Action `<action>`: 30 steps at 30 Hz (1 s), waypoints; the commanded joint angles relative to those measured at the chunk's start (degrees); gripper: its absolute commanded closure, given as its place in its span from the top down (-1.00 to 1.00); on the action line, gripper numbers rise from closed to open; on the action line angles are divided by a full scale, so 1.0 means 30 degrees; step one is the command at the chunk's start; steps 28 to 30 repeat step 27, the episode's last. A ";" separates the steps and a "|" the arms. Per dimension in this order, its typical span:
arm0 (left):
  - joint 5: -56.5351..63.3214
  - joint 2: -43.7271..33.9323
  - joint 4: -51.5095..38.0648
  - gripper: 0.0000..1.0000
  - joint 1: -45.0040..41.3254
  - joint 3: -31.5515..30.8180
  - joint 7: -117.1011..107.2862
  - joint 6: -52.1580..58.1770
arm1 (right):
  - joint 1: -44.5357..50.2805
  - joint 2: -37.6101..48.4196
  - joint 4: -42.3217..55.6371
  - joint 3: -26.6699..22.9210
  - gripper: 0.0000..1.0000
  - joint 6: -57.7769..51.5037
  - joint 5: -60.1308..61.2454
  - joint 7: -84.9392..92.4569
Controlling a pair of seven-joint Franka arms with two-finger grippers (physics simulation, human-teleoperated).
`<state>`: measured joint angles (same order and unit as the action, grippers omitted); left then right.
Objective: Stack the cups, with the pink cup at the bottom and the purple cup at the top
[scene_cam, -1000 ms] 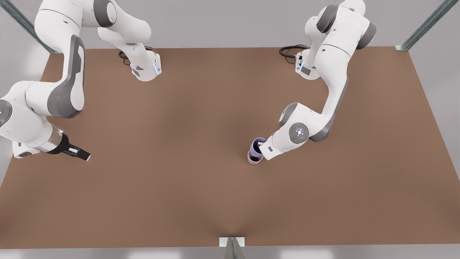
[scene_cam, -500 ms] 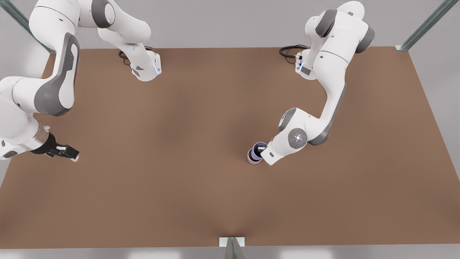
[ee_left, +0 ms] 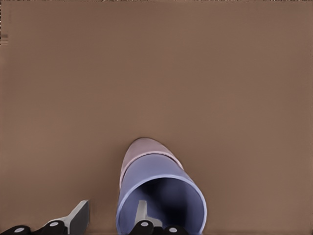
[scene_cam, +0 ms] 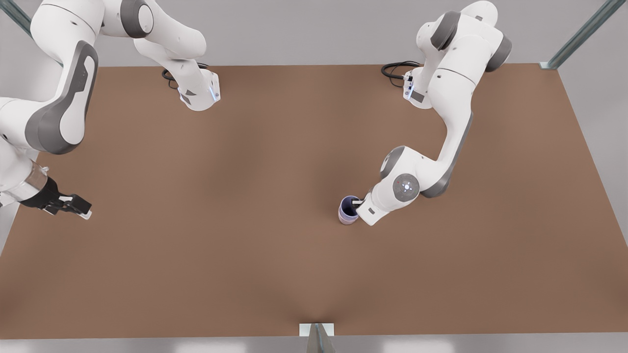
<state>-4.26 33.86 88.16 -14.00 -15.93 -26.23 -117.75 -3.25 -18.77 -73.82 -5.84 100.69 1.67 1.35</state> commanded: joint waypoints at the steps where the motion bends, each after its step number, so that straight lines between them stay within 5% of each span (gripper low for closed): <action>1: 0.0103 -0.0124 -0.0001 0.72 -0.0019 -0.0051 -0.0925 0.0196 | 0.0058 0.0075 0.0027 0.0013 1.00 -0.0078 0.0031 0.1278; 2: 0.0103 -0.0212 -0.0030 1.00 -0.0019 -0.0081 -0.0955 0.0226 | 0.0203 0.0164 -0.0032 0.0101 1.00 -0.0166 0.0031 0.1278; 10: 0.1654 -0.1763 -0.2605 1.00 -0.0020 -0.0022 -0.0373 0.6196 | 0.0028 -0.0217 0.0759 0.0101 1.00 -0.1396 -0.0731 0.1278; 13: 0.1715 -0.3432 -0.3897 1.00 0.0098 0.2289 0.4841 0.8925 | -0.0001 -0.0247 0.0817 0.0043 1.00 -0.1367 -0.0643 0.1336; 18: 0.3033 -0.6216 -0.3868 1.00 0.0536 0.3259 0.8945 1.0157 | -0.0059 -0.0276 0.0788 -0.0016 1.00 -0.1338 -0.0585 0.1307; 30: 0.3091 -0.6247 -0.3868 1.00 0.0303 0.4783 1.0325 0.9923 | -0.0235 -0.0276 0.0759 -0.0016 1.00 -0.1074 -0.0555 0.1278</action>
